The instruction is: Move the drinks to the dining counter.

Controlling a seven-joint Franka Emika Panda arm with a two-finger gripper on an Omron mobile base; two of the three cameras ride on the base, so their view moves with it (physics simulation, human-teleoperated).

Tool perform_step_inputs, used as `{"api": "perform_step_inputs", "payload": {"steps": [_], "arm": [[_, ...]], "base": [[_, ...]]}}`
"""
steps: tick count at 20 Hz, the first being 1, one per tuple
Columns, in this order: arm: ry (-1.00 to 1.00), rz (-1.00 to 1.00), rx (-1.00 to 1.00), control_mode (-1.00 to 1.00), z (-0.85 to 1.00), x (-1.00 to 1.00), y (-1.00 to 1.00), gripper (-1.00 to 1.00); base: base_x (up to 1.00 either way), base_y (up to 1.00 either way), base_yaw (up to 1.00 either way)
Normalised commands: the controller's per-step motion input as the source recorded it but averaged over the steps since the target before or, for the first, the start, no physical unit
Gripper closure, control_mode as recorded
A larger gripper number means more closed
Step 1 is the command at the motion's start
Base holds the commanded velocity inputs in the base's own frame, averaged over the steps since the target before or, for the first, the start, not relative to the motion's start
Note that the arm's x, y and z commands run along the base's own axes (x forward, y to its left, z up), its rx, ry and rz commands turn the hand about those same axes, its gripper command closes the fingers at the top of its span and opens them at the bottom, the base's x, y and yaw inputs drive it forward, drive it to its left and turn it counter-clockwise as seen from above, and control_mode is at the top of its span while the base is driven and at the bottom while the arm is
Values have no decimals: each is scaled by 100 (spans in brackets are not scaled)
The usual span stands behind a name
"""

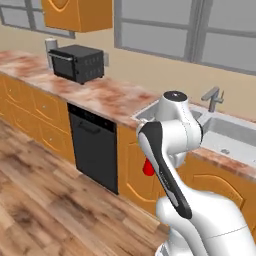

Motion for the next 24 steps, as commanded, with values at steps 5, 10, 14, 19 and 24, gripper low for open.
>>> {"api": "perform_step_inputs", "payload": {"steps": [5,10,14,19,24], "arm": [[0,0,0,100,0,0,0,100],[0,0,0,100,0,0,0,100],[0,0,0,100,0,0,0,100],[0,0,0,100,0,0,0,100],[0,0,0,100,0,0,0,100]], "base": [[0,6,100],[0,5,100],[3,0,100],[99,33,46],[100,37,24]]}}
